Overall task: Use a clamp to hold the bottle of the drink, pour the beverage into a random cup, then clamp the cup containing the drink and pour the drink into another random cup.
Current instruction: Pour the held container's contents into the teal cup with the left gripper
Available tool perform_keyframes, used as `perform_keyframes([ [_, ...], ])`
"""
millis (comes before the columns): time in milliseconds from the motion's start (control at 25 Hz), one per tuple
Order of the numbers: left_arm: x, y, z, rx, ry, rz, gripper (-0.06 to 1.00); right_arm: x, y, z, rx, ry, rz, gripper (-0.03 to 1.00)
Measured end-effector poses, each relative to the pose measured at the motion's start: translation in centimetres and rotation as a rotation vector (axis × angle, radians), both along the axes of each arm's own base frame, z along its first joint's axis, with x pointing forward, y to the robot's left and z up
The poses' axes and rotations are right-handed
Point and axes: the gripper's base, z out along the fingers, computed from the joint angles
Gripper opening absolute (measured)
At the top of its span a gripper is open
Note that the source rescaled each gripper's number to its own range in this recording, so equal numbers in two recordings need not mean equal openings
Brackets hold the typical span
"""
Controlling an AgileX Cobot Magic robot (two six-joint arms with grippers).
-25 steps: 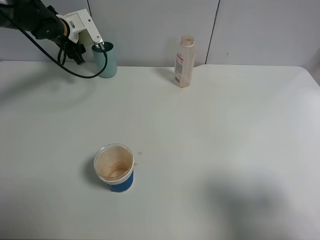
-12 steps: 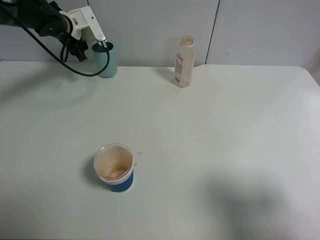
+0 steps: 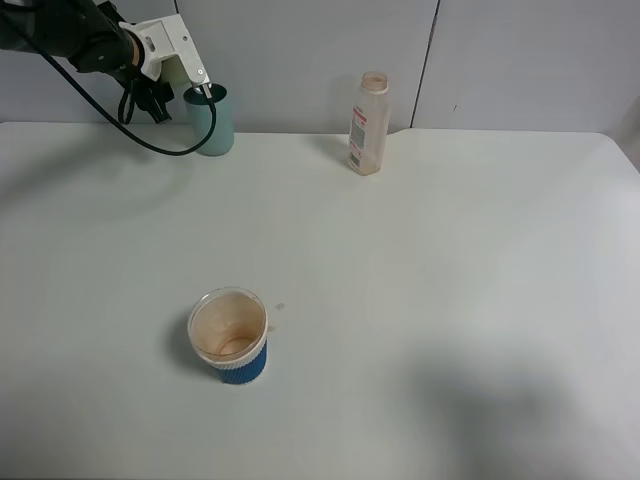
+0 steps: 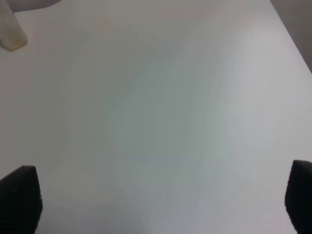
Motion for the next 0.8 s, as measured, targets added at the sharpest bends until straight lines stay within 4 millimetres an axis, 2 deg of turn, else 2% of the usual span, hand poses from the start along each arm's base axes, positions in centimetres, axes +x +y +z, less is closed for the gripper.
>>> perform_keyframes([
  [800, 0.09, 0.03, -0.27, 0.046, 0.001, -0.025, 0.02, 0.00, 0.00, 0.00, 0.000, 0.000, 0.000, 1.00],
])
